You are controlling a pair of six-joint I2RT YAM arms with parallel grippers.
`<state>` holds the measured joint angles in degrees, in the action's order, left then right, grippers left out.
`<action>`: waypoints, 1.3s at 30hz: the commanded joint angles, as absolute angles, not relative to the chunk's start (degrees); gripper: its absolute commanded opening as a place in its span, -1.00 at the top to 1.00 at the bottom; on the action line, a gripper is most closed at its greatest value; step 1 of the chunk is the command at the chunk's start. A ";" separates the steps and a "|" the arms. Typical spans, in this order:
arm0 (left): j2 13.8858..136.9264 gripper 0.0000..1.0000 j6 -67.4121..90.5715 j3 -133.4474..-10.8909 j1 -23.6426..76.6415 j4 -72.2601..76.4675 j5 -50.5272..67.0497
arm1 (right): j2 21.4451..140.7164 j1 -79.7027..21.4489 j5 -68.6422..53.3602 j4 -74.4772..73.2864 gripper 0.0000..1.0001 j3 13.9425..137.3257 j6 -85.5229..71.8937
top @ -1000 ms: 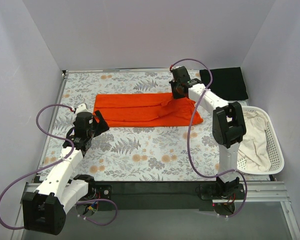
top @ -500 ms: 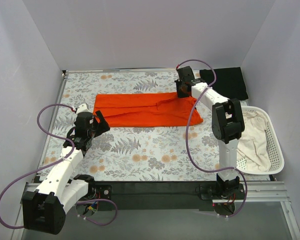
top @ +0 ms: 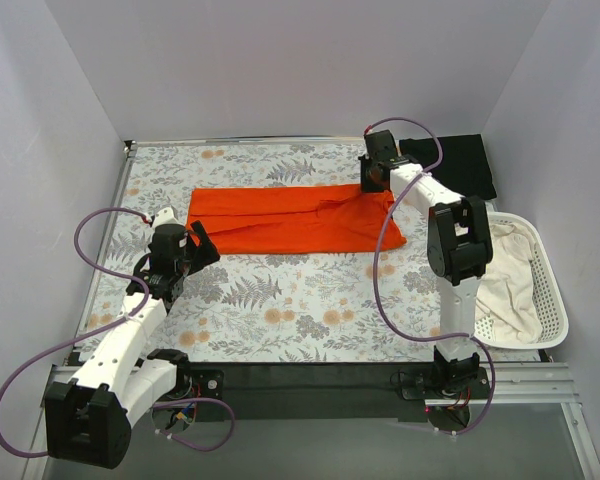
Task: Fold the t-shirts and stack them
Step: Fold the tshirt
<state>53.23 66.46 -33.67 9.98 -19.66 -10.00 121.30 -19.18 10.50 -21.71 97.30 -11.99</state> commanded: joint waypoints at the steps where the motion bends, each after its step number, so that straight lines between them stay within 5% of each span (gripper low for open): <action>1: 53.61 -0.44 66.18 -33.75 10.28 -19.25 -9.84 | 121.90 -17.06 10.81 -19.07 0.78 96.95 -15.20; 12: 58.52 -0.37 68.28 -35.94 10.28 -18.63 -11.25 | 119.98 -16.44 5.19 -18.81 0.27 96.69 -13.89; 26: 83.48 0.31 69.26 -52.28 10.28 -17.75 -15.21 | 102.22 -19.07 -5.18 -14.94 0.24 75.68 -10.90; 39: 102.82 0.45 68.90 -64.41 10.20 -17.31 -20.03 | 96.15 -20.04 -8.53 -10.99 0.24 66.10 -10.72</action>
<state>100.92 69.17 -61.17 9.98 -17.74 -16.75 98.74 -20.23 -7.46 -14.31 66.65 -11.73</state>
